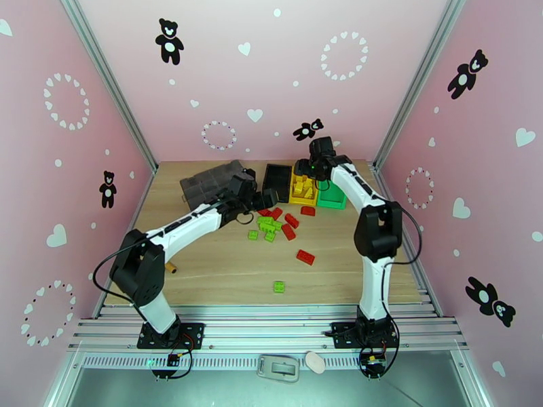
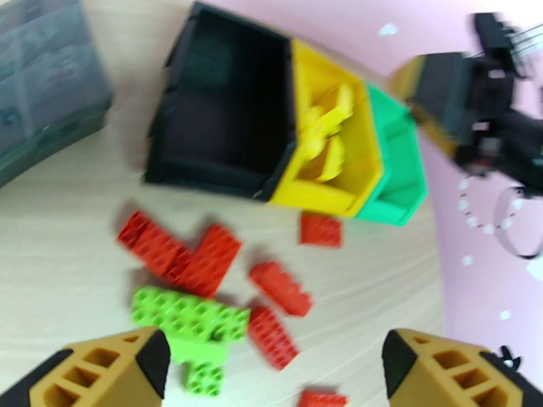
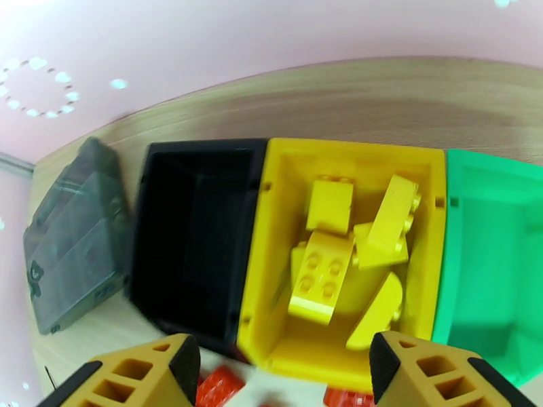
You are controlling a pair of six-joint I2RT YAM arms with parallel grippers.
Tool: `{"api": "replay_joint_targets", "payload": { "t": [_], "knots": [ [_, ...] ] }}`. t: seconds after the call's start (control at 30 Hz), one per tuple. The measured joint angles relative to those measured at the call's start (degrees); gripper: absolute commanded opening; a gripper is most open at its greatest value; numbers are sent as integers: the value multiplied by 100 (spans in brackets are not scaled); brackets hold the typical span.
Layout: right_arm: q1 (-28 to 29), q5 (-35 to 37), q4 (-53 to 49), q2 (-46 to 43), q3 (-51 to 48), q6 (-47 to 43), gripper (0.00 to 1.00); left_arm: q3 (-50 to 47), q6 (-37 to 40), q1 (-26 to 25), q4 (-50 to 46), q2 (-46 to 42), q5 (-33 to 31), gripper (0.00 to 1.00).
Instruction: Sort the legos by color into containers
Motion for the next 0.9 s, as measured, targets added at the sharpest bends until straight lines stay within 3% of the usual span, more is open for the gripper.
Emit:
{"api": "replay_joint_targets", "payload": {
  "t": [0.47,0.9],
  "knots": [
    [520,326,286,-1906,-2983,-181,68,-1023,144,-579,-647,-678,-789,85],
    [997,546,435,-3563,-5372,33,58,-1180,-221,-2109,-1115,-431,-1185,76]
  ]
}}
